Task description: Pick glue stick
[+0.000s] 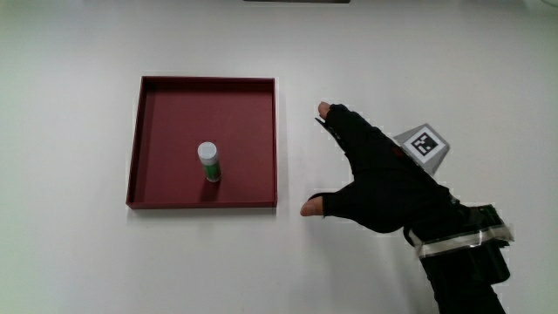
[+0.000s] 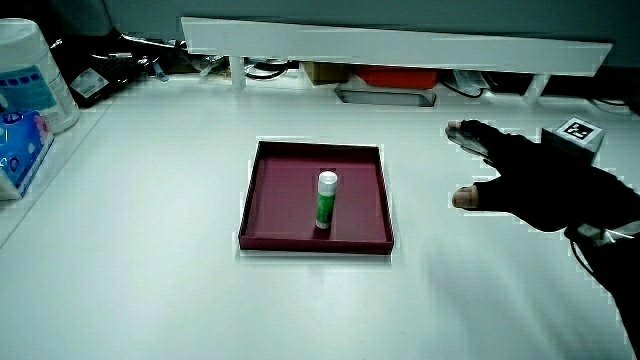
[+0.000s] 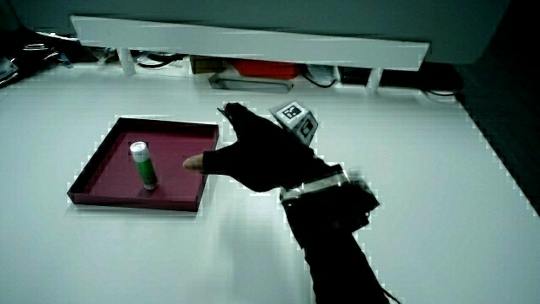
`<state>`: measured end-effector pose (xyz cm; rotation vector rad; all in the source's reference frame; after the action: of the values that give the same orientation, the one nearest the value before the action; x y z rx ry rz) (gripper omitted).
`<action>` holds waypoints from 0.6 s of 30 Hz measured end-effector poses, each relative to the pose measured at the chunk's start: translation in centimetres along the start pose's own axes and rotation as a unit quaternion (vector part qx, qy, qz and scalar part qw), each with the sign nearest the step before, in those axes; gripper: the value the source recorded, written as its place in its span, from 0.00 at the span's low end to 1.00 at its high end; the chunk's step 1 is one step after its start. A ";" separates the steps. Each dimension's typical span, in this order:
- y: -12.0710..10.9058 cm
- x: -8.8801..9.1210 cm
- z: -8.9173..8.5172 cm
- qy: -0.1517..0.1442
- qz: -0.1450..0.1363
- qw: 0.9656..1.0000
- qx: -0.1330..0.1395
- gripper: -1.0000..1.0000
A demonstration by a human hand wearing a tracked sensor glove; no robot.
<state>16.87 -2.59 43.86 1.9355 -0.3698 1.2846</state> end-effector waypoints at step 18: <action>5.4 0.8 -4.3 0.031 0.012 0.999 -0.040 0.50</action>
<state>11.15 -2.91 47.77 1.8262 -0.4074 1.3223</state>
